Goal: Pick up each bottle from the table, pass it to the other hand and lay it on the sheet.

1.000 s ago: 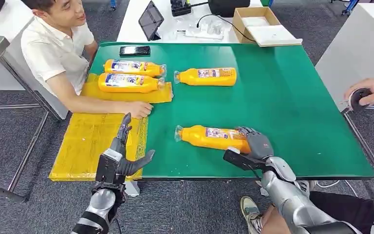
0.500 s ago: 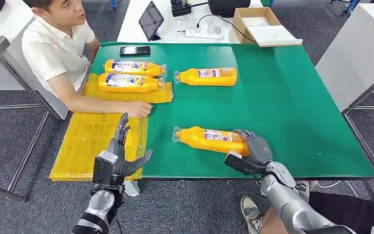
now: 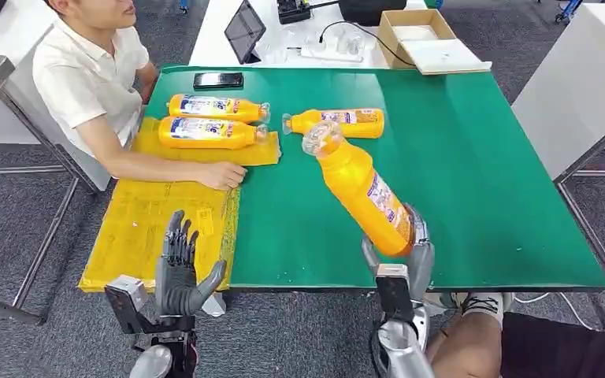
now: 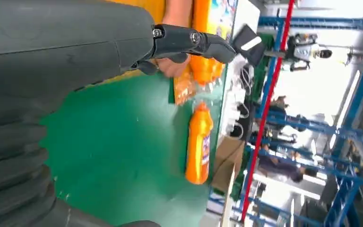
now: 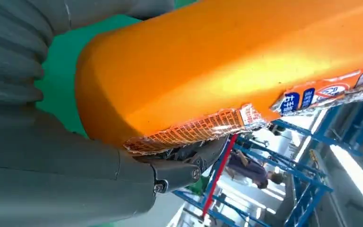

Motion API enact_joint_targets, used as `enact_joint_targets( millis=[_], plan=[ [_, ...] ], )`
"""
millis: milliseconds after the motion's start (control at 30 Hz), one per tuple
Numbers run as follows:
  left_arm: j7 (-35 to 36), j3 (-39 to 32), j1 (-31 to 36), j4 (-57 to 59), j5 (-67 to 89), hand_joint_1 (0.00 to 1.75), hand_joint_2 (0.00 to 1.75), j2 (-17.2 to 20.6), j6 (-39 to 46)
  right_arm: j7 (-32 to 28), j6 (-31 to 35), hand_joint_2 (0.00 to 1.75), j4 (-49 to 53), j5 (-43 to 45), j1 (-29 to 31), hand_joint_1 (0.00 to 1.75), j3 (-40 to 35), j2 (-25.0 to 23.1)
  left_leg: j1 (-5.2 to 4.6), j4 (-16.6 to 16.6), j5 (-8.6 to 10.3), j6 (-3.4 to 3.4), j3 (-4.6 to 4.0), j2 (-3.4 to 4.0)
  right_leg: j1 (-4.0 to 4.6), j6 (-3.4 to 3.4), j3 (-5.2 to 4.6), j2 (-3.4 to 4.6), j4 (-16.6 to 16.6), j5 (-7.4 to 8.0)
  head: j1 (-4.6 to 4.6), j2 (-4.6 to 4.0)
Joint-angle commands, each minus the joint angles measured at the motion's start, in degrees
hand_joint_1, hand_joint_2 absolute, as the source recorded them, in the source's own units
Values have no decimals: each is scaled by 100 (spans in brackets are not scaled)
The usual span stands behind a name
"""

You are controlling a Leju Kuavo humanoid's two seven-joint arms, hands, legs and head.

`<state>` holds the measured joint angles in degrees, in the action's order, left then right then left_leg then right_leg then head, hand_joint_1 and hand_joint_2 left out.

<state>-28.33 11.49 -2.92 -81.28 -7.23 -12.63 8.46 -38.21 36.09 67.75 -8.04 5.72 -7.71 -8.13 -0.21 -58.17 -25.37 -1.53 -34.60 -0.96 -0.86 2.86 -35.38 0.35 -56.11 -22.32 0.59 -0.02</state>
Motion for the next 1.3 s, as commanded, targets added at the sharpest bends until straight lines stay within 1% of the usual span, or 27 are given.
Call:
enact_joint_targets(
  millis=[33, 100, 133, 167, 233, 267, 333, 367, 433, 567, 600, 633, 700, 733, 767, 800, 867, 900, 967, 1000, 1033, 1067, 1100, 1133, 1200, 1267, 1300],
  plan=[
    [-68, 633, -177, -177, 98, 0, 175, 208, -132, -179, -122, 175, 324, 102, -87, 175, -514, -37, 2, 1, -9, 10, 20, 14, 4, -12, 15, 5, -2, -7, -2, 0],
    [-118, 863, -222, -221, 199, 0, 175, 340, -245, -179, -395, 175, 105, 54, -46, 175, -614, -40, 2, 5, -10, 12, 28, 15, 5, -12, 22, 5, 2, -7, 0, 0],
    [-129, 974, -252, -247, 242, 0, 175, 410, -287, -179, -651, 175, -57, -56, -7, 175, -778, -26, 2, 6, -8, 10, 26, 17, 4, -10, 19, 8, 4, -4, -2, 0],
    [-120, 1056, -240, -231, 292, 0, 175, 457, -317, -179, -763, 175, -187, -218, 31, 175, -967, -8, 3, 8, -12, 13, 36, 16, 6, -13, 29, 5, 5, -9, -2, 0],
    [-114, 1080, -213, -181, 301, 0, 175, 452, -320, -179, -696, 175, -274, -334, 34, 175, -1080, -75, 3, 8, -5, 8, 22, 17, 5, -8, 16, 9, 5, -1, -2, 0],
    [-114, 1080, -213, -181, 301, 0, 175, 452, -320, -179, -696, 175, -274, -334, 34, 175, -1080, -75, 4, 11, -11, 12, 37, 23, 6, -12, 28, 12, 6, -6, 0, 0],
    [-114, 1080, -213, -181, 301, 0, 175, 452, -320, -179, -696, 175, -274, -334, 34, 175, -1080, -75, 3, 6, -5, 8, 21, 17, 5, -8, 14, 6, 3, -2, -2, 0],
    [-114, 1080, -213, -181, 301, 0, 175, 452, -320, -179, -696, 175, -274, -334, 34, 175, -1080, -75, 6, 8, -12, 13, 35, 21, 8, -13, 27, 6, 3, -9, -2, 0],
    [-114, 1080, -213, -181, 301, 0, 175, 452, -320, -179, -696, 175, -274, -334, 34, 175, -1080, -75, 6, 7, -7, 10, 27, 10, 8, -12, 22, 1, 5, -7, -2, 0],
    [-114, 1080, -213, -181, 301, 0, 175, 452, -320, -179, -696, 175, -274, -334, 34, 175, -1080, -75, 4, 6, -6, 8, 22, 18, 5, -10, 16, 7, 4, -4, 0, 0],
    [-93, 1078, -145, -101, 316, 0, 175, 452, -319, -179, -851, 175, -292, -349, 69, 175, -1278, 10, 6, 7, -11, 11, 33, 22, 7, -13, 26, 8, 4, -7, 0, 0],
    [-50, 1102, -77, -14, 310, 0, 175, 436, -361, -179, -1034, 175, -380, -438, 123, 175, -1575, 41, 6, 6, -8, 11, 27, 14, 7, -12, 23, 1, 4, -6, 0, 0],
    [-31, 1131, 56, 143, 295, 0, 175, 400, -430, -179, -1022, 175, -500, -479, 197, 175, -1943, 11, 7, 10, -16, 18, 51, 20, 9, -21, 43, 2, 5, -15, 0, 0],
    [-45, 1153, 150, 234, 308, 0, 175, 381, -484, -179, -1139, 175, -688, -484, 297, 175, -2169, -16, 7, 9, -16, 19, 50, 26, 10, -21, 42, 9, 7, -12, -2, 0],
    [-48, 1176, 218, 295, 307, 0, 175, 365, -552, -179, -1160, 175, -806, -523, 368, 175, -2329, -39, 2, 7, -3, 8, 17, 17, 3, -9, 11, 7, 4, 0, -2, 0],
    [-50, 1171, 281, 362, 308, 0, 175, 328, -582, -179, -1161, 175, -975, -556, 455, 175, -2524, -64, 7, 12, -10, 16, 41, 30, 9, -18, 31, 14, 8, -4, 0, 0],
    [-64, 1183, 438, 519, 143, 0, 175, 265, -795, -179, -1322, 175, -1193, -608, 582, 175, -2978, -106, 4, 8, -3, 9, 21, 19, 5, -9, 14, 9, 5, 1, 0, 0],
    [-71, 1188, 492, 579, 104, 0, 175, 248, -836, -179, -1302, 175, -1229, -602, 614, 175, -3131, -113, 8, 9, -8, 14, 34, 29, 11, -15, 25, 15, 6, -1, -2, 0],
    [-155, 1221, 622, 704, 10, 0, 175, 199, -961, -179, -1401, 175, -1350, -508, 669, 175, -3517, -163, 9, 12, -5, 13, 37, 20, 11, -14, 27, 5, 7, -3, 0, 0],
    [-173, 1227, 666, 740, -30, 0, 175, 176, -995, -179, -1403, 175, -1425, -462, 668, 175, -3619, -204, 12, 8, -9, 16, 42, 20, 14, -18, 34, 3, 4, -8, 0, 0],
    [-242, 1213, 687, 740, -116, 0, 175, 147, -1040, -179, -1481, 175, -1539, -400, 693, 175, -3749, -222, 12, 8, -5, 11, 29, 16, 12, -12, 21, 5, 4, -3, 0, 0],
    [-278, 1203, 710, 723, -166, 0, 175, 127, -1055, -179, -1482, 175, -1628, -389, 688, 175, -3835, -255, 13, 11, -8, 13, 41, 20, 13, -14, 34, 6, 8, -5, -2, 0],
    [-305, 1173, 742, 686, -227, 0, 175, 96, -1041, -179, -1544, 175, -1668, -318, 658, 175, -3934, -287, 11, 11, -4, 9, 30, 16, 10, -10, 23, 5, 7, -3, -2, 0],
    [-308, 1159, 754, 658, -243, 0, 175, 83, -1030, -179, -1554, 175, -1664, -280, 628, 175, -3964, -294, 11, 8, -2, 7, 22, 7, 10, -8, 19, -3, 5, -3, 2, 0],
    [-366, 1088, 754, 564, -361, 0, 175, 30, -999, -179, -1567, 175, -1714, -234, 608, 175, -4040, -317, 14, 11, -8, 12, 40, 14, 14, -13, 35, 0, 8, -8, 0, 0],
    [-346, 1048, 780, 456, -551, 0, 175, -16, -1046, -179, -1623, 175, -1741, -165, 596, 175, -4129, -340, 13, 5, -3, 9, 21, 5, 12, -9, 18, -8, 4, -5, 0, 0],
    [-346, 1048, 780, 456, -551, 0, 175, -16, -1046, -179, -1623, 175, -1741, -165, 596, 175, -4129, -340, 13, 5, -5, 11, 28, -3, 13, -12, 27, -18, 3, -11, 0, 0]
  ],
)
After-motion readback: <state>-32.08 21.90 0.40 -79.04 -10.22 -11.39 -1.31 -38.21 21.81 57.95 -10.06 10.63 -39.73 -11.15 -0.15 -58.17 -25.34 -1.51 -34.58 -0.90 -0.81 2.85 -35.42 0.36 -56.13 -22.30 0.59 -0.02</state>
